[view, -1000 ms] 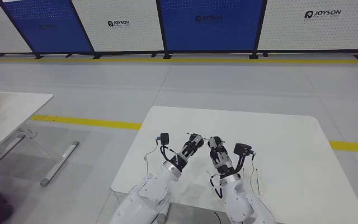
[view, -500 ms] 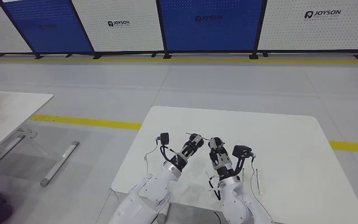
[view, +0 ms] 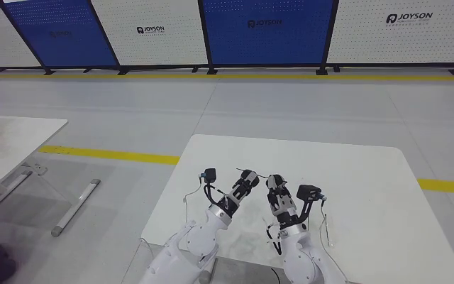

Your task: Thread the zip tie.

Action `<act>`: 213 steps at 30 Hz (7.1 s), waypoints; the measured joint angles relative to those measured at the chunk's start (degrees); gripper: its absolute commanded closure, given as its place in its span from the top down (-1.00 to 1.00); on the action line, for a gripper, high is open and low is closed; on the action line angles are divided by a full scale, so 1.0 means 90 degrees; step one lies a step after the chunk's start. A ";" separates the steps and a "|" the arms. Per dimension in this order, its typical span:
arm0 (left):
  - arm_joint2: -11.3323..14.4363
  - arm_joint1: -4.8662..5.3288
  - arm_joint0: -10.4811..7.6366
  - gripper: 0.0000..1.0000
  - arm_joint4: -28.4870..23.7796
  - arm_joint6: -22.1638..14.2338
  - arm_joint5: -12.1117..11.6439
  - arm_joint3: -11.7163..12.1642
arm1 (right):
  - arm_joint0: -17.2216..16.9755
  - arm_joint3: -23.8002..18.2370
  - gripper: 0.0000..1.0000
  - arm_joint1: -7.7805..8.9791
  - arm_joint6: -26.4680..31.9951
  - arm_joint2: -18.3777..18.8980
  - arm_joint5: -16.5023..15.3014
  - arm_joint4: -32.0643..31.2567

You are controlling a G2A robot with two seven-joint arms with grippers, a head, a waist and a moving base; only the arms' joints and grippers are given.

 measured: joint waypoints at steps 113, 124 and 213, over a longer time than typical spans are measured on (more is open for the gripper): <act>0.0115 -0.0039 0.0106 -1.00 0.0509 -0.0187 -0.0164 -0.0127 | 0.0012 -0.0098 -1.00 0.0063 0.0477 0.0197 -0.0333 0.0158; 0.0115 -0.0039 0.0152 -0.20 0.0533 -0.0124 -0.0182 -0.0110 | -0.0017 -0.0080 -1.00 0.0070 0.0419 0.0179 -0.0324 0.0115; -0.0091 -0.0111 0.0220 -1.00 -0.0675 0.0169 0.0039 -0.0298 | -0.0307 -0.0326 1.00 0.0244 0.0547 0.0719 0.0255 -0.0539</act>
